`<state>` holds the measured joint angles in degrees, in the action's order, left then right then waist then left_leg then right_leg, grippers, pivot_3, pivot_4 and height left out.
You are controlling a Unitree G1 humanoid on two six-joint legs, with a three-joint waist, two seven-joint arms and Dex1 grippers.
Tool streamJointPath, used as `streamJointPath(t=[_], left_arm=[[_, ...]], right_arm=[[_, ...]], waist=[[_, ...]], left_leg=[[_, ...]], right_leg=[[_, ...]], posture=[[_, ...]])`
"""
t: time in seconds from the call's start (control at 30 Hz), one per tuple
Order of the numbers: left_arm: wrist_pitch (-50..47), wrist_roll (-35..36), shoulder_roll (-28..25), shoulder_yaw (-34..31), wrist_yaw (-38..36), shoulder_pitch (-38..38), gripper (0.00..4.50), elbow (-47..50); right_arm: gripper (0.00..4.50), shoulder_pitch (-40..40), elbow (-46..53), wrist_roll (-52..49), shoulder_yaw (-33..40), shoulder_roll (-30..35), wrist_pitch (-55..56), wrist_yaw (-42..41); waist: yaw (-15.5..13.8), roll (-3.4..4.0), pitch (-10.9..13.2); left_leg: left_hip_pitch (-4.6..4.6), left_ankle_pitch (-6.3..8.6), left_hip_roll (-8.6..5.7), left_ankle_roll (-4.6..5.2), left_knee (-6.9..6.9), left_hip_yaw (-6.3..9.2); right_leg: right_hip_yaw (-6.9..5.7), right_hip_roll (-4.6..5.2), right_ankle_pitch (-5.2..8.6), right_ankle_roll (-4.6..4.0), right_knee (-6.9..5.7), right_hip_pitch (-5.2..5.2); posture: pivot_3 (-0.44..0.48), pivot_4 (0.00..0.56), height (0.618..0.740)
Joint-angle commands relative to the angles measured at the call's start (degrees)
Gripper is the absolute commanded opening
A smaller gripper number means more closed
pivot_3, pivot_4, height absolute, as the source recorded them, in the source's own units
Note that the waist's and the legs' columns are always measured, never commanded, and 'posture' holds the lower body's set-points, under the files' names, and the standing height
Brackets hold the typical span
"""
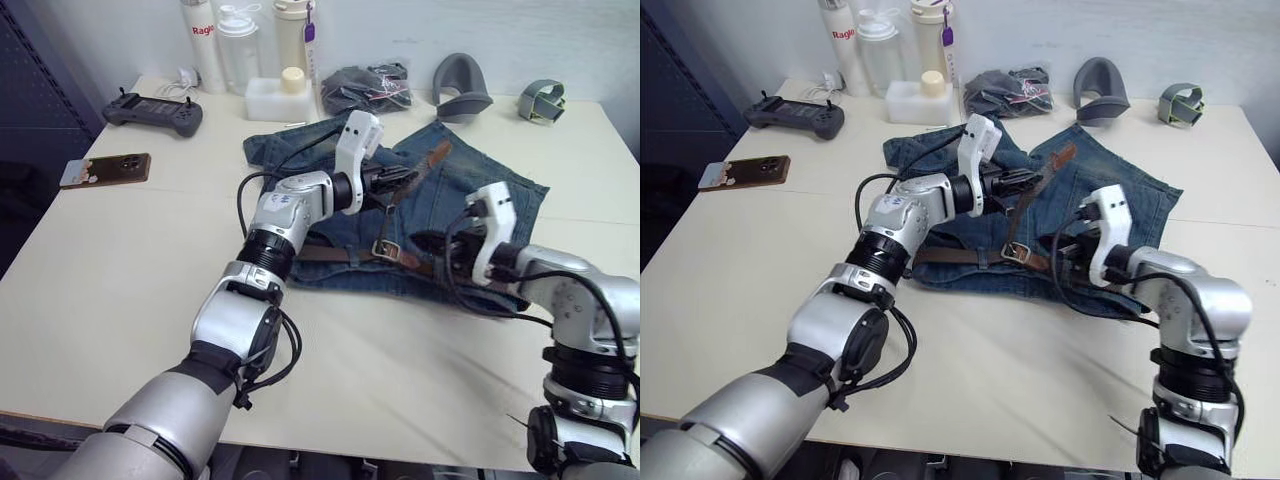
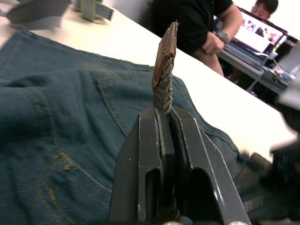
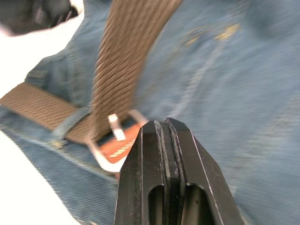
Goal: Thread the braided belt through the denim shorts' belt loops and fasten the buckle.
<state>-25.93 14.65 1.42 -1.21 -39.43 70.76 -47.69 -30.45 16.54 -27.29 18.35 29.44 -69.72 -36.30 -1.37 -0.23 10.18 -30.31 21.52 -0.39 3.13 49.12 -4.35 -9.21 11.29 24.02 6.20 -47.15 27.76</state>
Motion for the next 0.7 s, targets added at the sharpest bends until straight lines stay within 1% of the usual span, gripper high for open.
streamJointPath(t=[0.03, 0.07, 0.1, 0.13, 0.17, 0.2, 0.23, 0.27, 0.33, 0.4, 0.57, 0.7], left_arm=[[-0.3, -0.8, 0.2, 2.2, -2.1, -0.7, 0.00, 4.4], [-0.3, -1.2, 0.1, 3.1, -2.7, -1.3, 0.00, 5.1], [-0.4, -1.4, 0.1, 3.9, -3.3, -1.9, 0.00, 5.8], [-0.6, -1.5, 0.1, 4.6, -3.9, -2.5, 0.00, 6.5], [-0.8, -1.8, 0.1, 5.3, -4.4, -3.1, 0.00, 7.2], [-0.9, -2.1, -0.1, 6.1, -5.1, -3.7, 0.00, 8.0], [-1.0, -2.5, -0.4, 7.0, -5.8, -4.6, 0.00, 8.9], [-1.2, -2.7, -0.7, 7.6, -6.3, -5.1, 0.00, 9.6], [-0.6, -3.8, -1.8, 9.2, -7.2, -6.6, 0.00, 11.2], [-0.2, -4.4, -2.7, 10.1, -7.5, -7.6, 0.00, 12.2], [-0.3, -4.6, -3.1, 10.4, -7.2, -8.2, 0.00, 13.0], [0.9, -5.3, -2.8, 11.1, -6.7, -8.3, 0.00, 13.7]], right_arm=[[0.74, 0.8, 3.5, -1.0, 1.9, 2.3, 3.1, 1.1], [1.04, 1.1, 4.0, -0.5, 1.3, 3.5, 4.8, 0.8], [1.47, 1.5, 4.6, 0.1, 0.5, 4.7, 6.7, 0.4], [2.00, 1.9, 5.2, 0.8, -0.4, 5.8, 9.1, -0.1], [2.41, 2.2, 5.7, 1.9, -1.4, 7.0, 12.0, -0.3], [2.96, 2.7, 6.2, 4.7, -3.4, 9.1, 16.7, -0.5], [3.35, 3.2, 6.6, 7.8, -5.8, 11.7, 21.0, -0.9], [3.35, 3.5, 6.7, 9.8, -7.4, 13.6, 24.0, -1.1], [3.35, 4.6, 7.1, 15.9, -11.6, 19.3, 32.0, -2.3], [3.35, 5.2, 6.6, 20.2, -14.0, 22.8, 38.6, -2.7], [3.35, 4.7, 4.2, 26.4, -17.0, 25.8, 48.5, -2.9], [3.35, 4.6, 1.8, 29.1, -19.4, 25.9, 53.1, -4.5]], waist=[[0.0, -0.01, 0.0], [0.0, -0.01, 0.0], [0.0, -0.01, 0.0], [0.0, -0.02, 0.0], [0.1, -0.02, 0.0], [0.0, -0.02, 0.0], [0.1, -0.03, 0.0], [0.1, -0.03, 0.0], [0.0, -0.06, 0.0], [0.1, -0.11, 0.1], [-0.1, -0.20, 0.1], [-0.2, -0.20, 0.1]], left_leg=[[0.01, -0.10, -0.05, 0.04, -0.13, 0.00], [0.02, -0.11, -0.07, 0.05, -0.15, 0.00], [0.03, -0.12, -0.09, 0.06, -0.16, 0.00], [0.05, -0.13, -0.12, 0.07, -0.17, 0.01], [0.06, -0.14, -0.14, 0.09, -0.17, 0.00], [0.07, -0.15, -0.15, 0.09, -0.17, 0.00], [0.09, -0.16, -0.16, 0.10, -0.17, 0.00], [0.12, -0.17, -0.20, 0.10, -0.17, 0.00], [0.15, -0.18, -0.23, 0.12, -0.18, 0.02], [0.16, -0.20, -0.26, 0.15, -0.18, 0.03], [0.15, -0.34, -0.29, 0.17, -0.17, 0.08], [0.12, -0.38, -0.39, 0.19, -0.15, 0.23]], right_leg=[[-0.02, 0.03, -0.03, 0.05, 0.08, -0.01], [-0.02, 0.05, -0.04, 0.06, 0.09, -0.02], [-0.02, 0.07, -0.04, 0.07, 0.08, -0.03], [-0.03, 0.09, -0.04, 0.07, 0.08, -0.05], [-0.03, 0.10, -0.05, 0.09, 0.08, -0.06], [-0.02, 0.11, -0.06, 0.11, 0.08, -0.06], [-0.02, 0.13, -0.06, 0.11, 0.07, -0.08], [-0.02, 0.15, -0.07, 0.13, 0.07, -0.10], [-0.02, 0.17, -0.09, 0.16, 0.10, -0.16], [-0.02, 0.19, -0.12, 0.22, 0.13, -0.18], [-0.04, 0.25, -0.17, 0.27, 0.12, -0.20], [-0.12, 0.30, -0.22, 0.34, 0.17, -0.31]], posture=[[0.000, 0.150, 0.648], [0.000, 0.150, 0.648], [0.000, 0.150, 0.648], [0.000, 0.150, 0.648], [0.000, 0.150, 0.648], [0.000, 0.150, 0.648], [0.000, 0.150, 0.648], [0.000, 0.150, 0.648], [0.000, 0.150, 0.648], [0.000, 0.150, 0.648], [0.000, 0.150, 0.648], [0.000, 0.150, 0.648]])
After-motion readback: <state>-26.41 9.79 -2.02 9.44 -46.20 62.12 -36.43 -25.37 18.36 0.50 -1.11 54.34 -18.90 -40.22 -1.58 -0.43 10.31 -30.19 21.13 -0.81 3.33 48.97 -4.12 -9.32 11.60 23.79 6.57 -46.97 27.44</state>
